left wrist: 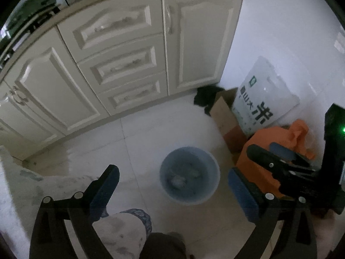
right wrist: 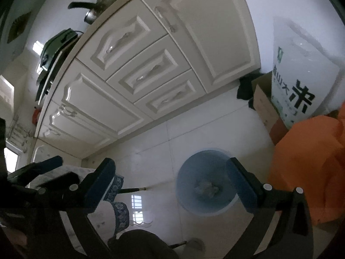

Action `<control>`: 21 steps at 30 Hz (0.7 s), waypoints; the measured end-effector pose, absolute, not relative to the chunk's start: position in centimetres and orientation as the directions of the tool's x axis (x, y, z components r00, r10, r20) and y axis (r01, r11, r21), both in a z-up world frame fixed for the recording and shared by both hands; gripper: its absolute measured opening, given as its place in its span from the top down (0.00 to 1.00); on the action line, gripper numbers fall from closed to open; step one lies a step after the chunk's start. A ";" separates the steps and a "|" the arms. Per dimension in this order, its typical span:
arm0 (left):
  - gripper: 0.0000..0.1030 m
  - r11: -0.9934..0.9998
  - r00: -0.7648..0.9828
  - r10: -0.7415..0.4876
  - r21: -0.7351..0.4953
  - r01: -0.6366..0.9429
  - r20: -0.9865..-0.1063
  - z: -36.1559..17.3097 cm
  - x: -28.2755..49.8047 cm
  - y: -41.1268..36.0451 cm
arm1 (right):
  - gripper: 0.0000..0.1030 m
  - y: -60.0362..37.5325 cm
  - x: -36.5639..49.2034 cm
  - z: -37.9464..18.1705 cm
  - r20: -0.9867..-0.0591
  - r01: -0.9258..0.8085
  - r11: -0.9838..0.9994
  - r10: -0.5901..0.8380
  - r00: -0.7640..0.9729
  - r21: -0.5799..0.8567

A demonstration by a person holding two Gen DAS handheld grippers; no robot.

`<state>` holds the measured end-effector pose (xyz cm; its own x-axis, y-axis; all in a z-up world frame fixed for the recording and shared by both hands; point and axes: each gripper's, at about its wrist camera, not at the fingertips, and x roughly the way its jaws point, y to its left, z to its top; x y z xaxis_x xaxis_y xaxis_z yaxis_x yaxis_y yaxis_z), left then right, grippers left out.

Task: Collect trash
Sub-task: 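Return both tools to the table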

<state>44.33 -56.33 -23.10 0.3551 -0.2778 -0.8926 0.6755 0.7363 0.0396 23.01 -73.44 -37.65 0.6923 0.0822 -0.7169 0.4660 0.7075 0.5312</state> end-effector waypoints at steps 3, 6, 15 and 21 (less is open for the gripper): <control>0.01 0.742 0.392 -0.312 0.035 0.669 -0.866 -20.8 42.4 -54.4 | 0.00 -72.6 22.3 -36.3 -0.710 0.464 0.711 0.069 0.701 0.528; 0.01 0.750 0.426 -0.345 0.027 0.661 -0.836 -18.6 40.3 -52.2 | 0.00 -71.5 21.7 -34.4 -0.698 0.452 0.724 0.057 0.714 0.522; 0.01 0.787 0.550 -0.437 -0.006 0.617 -0.712 -11.6 32.7 -41.3 | 0.00 -65.5 19.9 -25.6 -0.613 0.355 0.793 0.030 0.790 0.496; 0.01 0.835 0.671 -0.450 -0.010 0.551 -0.589 -7.6 26.8 -30.9 | 0.00 -59.3 19.7 -19.9 -0.539 0.244 0.847 0.060 0.840 0.473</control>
<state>26.77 -30.93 -7.63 0.6715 -0.4501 -0.5887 0.5508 0.8346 -0.0100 19.68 -59.31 -19.85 0.8401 0.0596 -0.5392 0.2436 0.8467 0.4731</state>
